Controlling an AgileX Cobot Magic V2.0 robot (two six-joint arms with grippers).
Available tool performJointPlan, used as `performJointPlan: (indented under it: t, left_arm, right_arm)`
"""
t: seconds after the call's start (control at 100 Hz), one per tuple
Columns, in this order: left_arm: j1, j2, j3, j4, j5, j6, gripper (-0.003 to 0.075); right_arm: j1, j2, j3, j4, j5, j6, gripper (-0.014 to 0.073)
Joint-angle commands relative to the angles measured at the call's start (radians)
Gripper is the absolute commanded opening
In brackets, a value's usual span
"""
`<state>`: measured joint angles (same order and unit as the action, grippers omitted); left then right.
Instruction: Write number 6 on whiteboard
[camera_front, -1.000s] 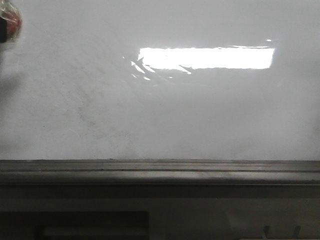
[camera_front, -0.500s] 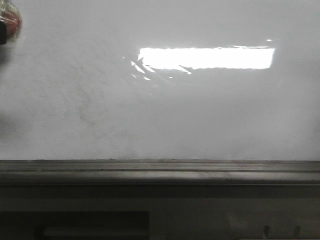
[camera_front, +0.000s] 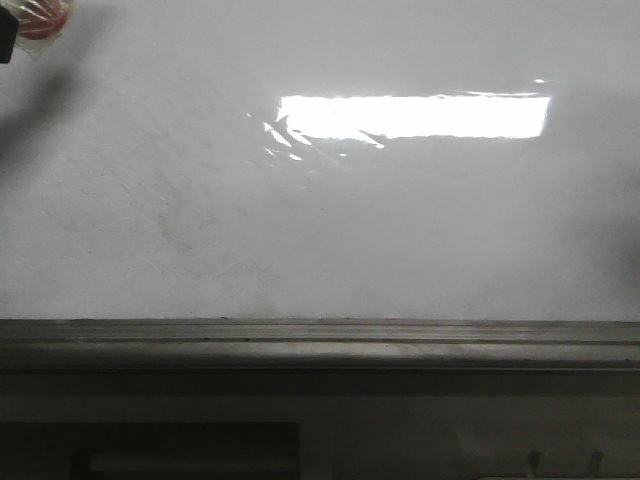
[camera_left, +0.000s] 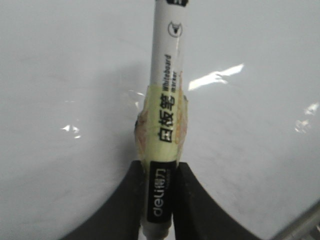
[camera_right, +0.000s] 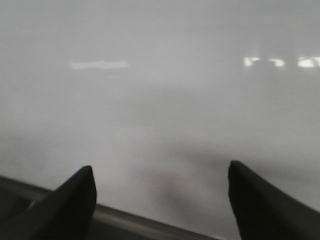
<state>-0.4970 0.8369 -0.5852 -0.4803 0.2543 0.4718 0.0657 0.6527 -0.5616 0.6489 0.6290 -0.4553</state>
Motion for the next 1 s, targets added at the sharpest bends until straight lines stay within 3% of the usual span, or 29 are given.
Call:
performJointPlan:
  t: [0.0, 0.21, 0.36, 0.59, 0.99]
  left_arm:
    - [-0.048, -0.014, -0.064, 0.03, 0.072, 0.072, -0.002]
    - [-0.203, 0.002, -0.082, 0.102, 0.147, 0.121, -0.002]
    - [-0.276, 0.047, -0.082, 0.139, 0.147, 0.119, -0.002]
    - [-0.288, 0.085, -0.084, 0.139, 0.109, 0.119, -0.002]
    - [-0.288, 0.085, -0.084, 0.139, 0.061, 0.119, -0.002]
  right_arm:
    - [0.035, 0.063, -0.095, 0.159, 0.037, -0.144, 0.0498]
    - [0.15, 0.284, -0.259, 0.299, 0.222, -0.303, 0.0462]
    - [0.272, 0.415, -0.369, 0.353, 0.256, -0.346, 0.0448]
    - [0.375, 0.61, -0.531, 0.353, 0.3, -0.346, 0.0448]
    - [0.386, 0.788, -0.663, 0.42, 0.427, -0.352, 0.0447]
